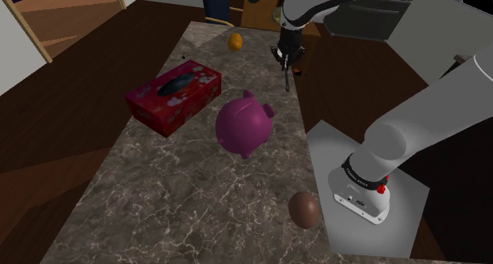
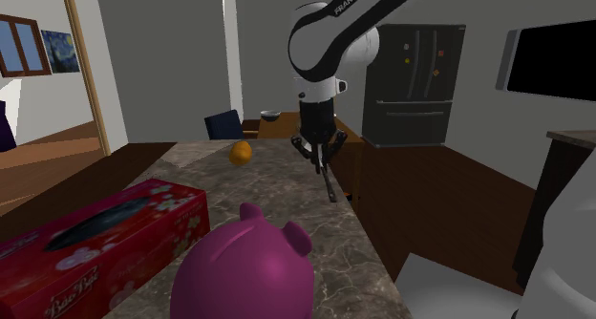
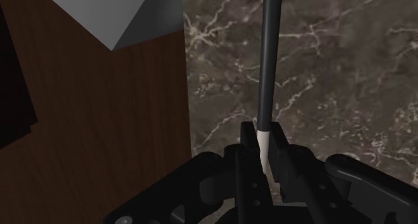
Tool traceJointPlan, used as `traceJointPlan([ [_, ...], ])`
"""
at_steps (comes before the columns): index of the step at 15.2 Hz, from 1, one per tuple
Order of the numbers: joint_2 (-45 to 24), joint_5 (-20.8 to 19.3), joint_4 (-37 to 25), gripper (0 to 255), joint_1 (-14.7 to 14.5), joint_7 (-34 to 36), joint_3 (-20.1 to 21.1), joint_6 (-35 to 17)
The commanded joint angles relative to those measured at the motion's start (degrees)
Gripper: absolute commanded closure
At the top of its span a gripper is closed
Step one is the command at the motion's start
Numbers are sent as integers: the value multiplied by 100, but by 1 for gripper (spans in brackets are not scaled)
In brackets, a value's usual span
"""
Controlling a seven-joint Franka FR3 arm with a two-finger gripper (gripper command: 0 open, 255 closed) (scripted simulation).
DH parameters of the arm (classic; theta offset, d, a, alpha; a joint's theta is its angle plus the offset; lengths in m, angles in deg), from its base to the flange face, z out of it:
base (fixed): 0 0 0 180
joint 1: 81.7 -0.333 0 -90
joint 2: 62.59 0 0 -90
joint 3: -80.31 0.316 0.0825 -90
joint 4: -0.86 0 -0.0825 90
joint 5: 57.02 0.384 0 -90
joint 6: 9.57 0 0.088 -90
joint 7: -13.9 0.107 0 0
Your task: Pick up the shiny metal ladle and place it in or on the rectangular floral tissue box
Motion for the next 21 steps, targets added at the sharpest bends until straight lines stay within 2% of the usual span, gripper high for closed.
traceJointPlan([
  [1, 90, 17, -85, 255, -1, -30, -7, 176],
  [17, 397, 81, -999, 255, -9, -161, -28, 1389],
  [21, 133, 174, -1308, 255, -229, 387, 335, 1478],
])
